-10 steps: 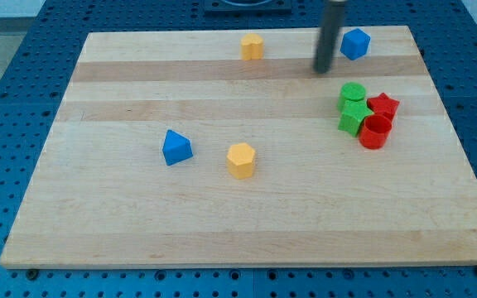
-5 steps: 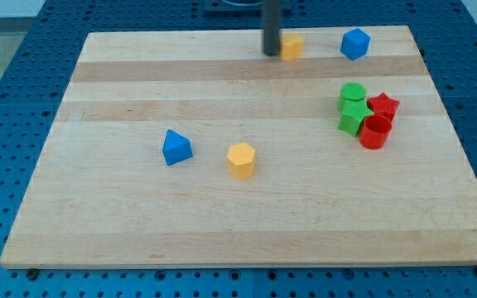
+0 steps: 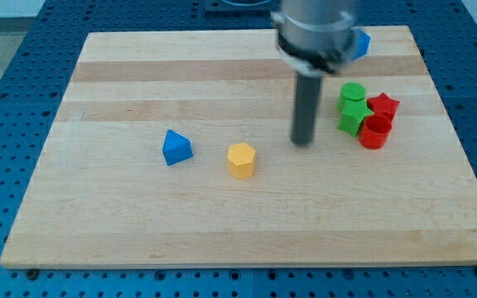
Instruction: Push both the yellow blocks diagonal to each other
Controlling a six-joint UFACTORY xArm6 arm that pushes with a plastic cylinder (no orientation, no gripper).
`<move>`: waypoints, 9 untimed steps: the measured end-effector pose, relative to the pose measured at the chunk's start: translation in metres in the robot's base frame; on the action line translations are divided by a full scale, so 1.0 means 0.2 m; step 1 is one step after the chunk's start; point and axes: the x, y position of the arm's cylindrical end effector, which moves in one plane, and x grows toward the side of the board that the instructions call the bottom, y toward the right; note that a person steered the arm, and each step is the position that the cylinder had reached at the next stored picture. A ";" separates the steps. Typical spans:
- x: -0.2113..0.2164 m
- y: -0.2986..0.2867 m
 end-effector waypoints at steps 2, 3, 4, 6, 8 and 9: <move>0.08 -0.63; 0.01 -0.70; -0.14 -0.70; -0.28 -0.96; -0.46 -0.83; -0.63 -0.51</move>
